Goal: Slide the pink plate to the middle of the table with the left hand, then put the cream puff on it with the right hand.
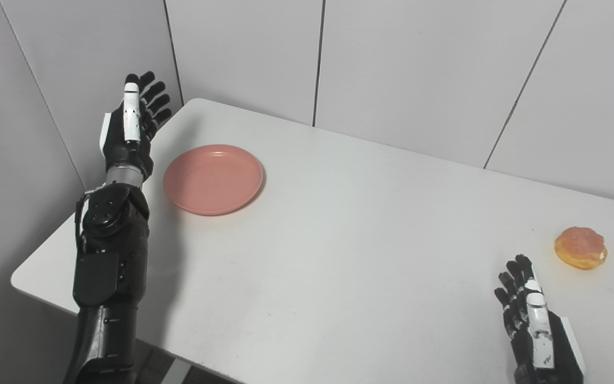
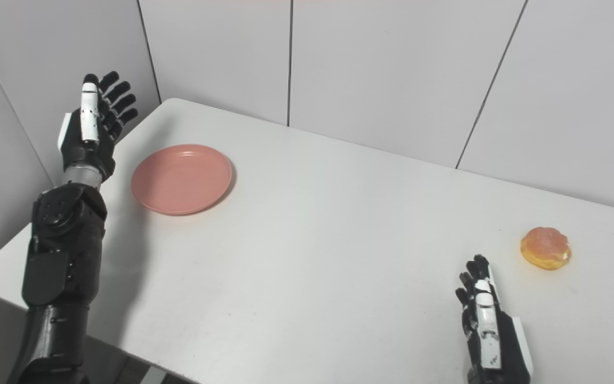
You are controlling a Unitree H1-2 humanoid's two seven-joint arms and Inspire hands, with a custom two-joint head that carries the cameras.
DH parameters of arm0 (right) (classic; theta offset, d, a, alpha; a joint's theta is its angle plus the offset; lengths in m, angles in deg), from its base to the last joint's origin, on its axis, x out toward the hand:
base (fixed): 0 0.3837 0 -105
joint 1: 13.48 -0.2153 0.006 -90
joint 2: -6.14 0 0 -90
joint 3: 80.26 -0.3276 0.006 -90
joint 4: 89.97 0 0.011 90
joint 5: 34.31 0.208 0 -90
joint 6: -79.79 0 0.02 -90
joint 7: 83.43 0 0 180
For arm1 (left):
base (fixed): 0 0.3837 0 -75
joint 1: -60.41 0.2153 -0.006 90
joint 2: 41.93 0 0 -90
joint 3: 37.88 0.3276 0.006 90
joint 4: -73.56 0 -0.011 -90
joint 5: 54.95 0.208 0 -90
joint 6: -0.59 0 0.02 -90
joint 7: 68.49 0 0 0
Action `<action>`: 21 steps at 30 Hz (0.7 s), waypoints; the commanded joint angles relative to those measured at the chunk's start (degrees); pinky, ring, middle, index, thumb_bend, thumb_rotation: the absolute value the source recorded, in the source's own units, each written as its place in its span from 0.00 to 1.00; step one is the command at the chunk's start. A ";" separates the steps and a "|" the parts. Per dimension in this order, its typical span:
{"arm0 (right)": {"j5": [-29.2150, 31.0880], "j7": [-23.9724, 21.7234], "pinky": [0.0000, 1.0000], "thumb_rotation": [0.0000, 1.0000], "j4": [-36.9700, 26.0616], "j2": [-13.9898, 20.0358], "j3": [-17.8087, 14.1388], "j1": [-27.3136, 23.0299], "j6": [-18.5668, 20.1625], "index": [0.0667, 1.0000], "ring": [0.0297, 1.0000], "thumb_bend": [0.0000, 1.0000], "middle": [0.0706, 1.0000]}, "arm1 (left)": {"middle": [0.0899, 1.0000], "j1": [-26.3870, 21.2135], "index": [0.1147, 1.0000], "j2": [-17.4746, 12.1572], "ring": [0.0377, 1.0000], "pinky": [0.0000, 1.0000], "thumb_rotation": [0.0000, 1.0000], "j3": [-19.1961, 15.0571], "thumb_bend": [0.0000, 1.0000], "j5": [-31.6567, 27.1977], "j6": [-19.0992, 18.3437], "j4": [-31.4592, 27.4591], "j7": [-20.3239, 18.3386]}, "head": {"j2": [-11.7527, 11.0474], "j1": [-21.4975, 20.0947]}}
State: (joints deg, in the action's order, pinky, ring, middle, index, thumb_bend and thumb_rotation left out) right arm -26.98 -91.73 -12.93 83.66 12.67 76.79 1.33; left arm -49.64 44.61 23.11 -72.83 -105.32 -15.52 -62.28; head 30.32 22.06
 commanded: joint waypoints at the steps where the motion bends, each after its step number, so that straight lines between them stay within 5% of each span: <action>1: 0.41 -0.15 1.00 1.00 -1.76 0.07 -0.24 -0.98 -1.81 1.00 1.00 0.12 1.00 | 0.85 -2.49 0.82 -2.25 0.86 0.86 1.00 -0.40 0.39 -0.93 0.19 -0.16 -0.24 | 0.19 0.04; 21: 0.25 -0.19 1.00 1.00 -1.83 0.36 -0.27 -0.99 -1.83 1.00 1.00 0.13 1.00 | 0.86 -3.02 0.84 -4.06 0.87 0.87 1.00 -1.51 0.40 -5.41 3.36 8.87 -1.98 | 0.47 -0.01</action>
State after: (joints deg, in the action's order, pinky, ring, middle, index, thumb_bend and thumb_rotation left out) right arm -27.07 -91.71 -12.93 83.84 12.59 76.78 1.34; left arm -49.90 42.25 22.01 -77.29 -104.00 -5.97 -63.59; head 30.76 21.97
